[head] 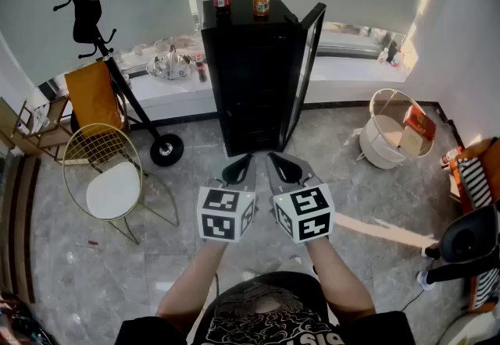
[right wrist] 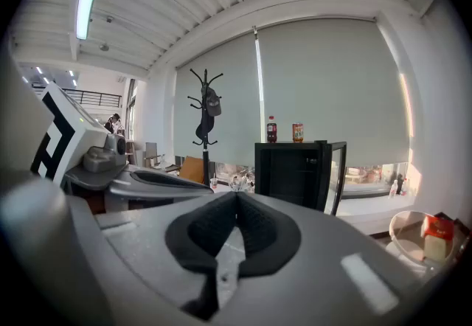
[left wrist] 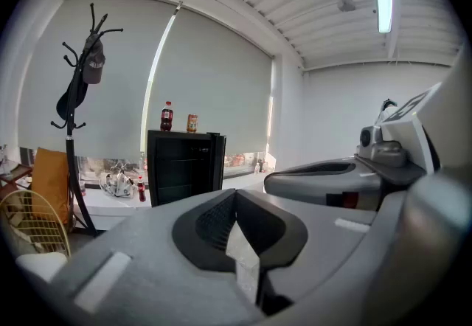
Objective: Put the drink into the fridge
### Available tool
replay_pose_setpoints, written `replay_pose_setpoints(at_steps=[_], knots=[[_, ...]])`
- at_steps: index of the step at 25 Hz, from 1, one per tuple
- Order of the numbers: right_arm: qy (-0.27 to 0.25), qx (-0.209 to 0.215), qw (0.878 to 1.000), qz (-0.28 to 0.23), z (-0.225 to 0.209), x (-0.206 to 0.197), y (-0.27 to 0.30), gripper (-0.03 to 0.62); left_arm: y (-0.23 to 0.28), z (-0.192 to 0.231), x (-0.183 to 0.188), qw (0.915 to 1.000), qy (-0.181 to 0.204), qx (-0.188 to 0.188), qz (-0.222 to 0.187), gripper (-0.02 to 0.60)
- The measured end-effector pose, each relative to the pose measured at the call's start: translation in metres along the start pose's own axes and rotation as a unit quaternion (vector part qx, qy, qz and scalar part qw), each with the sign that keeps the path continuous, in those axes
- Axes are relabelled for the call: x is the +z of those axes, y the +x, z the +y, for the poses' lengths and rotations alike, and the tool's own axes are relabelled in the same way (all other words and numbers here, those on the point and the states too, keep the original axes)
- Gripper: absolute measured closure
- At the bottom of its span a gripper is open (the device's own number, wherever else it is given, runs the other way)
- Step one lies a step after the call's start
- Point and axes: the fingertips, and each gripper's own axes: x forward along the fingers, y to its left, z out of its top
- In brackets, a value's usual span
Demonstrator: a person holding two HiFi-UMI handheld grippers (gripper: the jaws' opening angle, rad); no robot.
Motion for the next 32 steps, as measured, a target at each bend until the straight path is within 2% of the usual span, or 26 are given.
replay_pose_setpoints(at_steps=[9, 16, 24, 32], knots=[[0.011, 0.003, 1.0, 0.0, -0.001, -0.002, 0.014, 0.594, 0.011, 0.011, 0.0, 1.0, -0.004, -0.006, 0.002, 0.577], [0.009, 0.016, 1.0, -0.009, -0.025, 0.008, 0.042, 0.594, 0.043, 0.024, 0.011, 1.0, -0.001, -0.001, 0.003, 0.577], [0.012, 0.033, 0.999, -0.014, -0.084, 0.023, 0.098, 0.594, 0.115, 0.048, 0.035, 0.9998, -0.007, 0.018, 0.007, 0.577], [0.017, 0.068, 0.997, -0.011, -0.153, 0.039, 0.157, 0.594, 0.195, 0.066, 0.063, 0.9985, -0.006, 0.051, 0.017, 0.577]])
